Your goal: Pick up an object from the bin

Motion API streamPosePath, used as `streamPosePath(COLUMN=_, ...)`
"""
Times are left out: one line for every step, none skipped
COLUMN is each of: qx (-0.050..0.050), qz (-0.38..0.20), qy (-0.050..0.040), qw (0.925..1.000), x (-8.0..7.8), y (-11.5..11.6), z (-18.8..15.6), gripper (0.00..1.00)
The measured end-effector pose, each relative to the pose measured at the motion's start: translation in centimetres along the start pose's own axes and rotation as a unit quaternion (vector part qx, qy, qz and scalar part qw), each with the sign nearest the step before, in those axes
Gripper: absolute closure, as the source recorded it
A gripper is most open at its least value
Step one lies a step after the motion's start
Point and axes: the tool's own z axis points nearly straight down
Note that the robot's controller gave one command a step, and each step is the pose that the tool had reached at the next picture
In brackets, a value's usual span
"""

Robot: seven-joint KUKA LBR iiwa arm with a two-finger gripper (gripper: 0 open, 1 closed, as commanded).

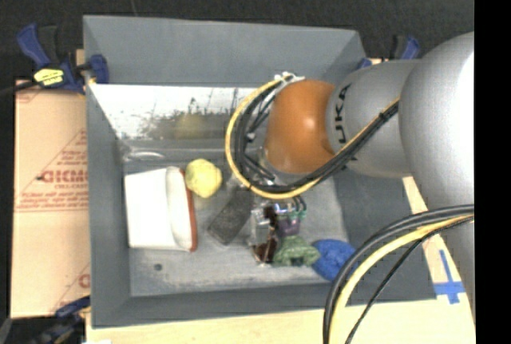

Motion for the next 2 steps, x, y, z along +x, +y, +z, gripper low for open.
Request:
streamPosePath(qx=0.001, qz=0.029, qy=-0.0052, qw=0.9996, x=-0.5, y=-0.9, z=0.0, gripper=0.00)
streamPosePath(qx=0.001, qz=-0.016, qy=-0.0024, qw=0.9999, x=4.6, y=-2.1, z=0.0, gripper=1.00)
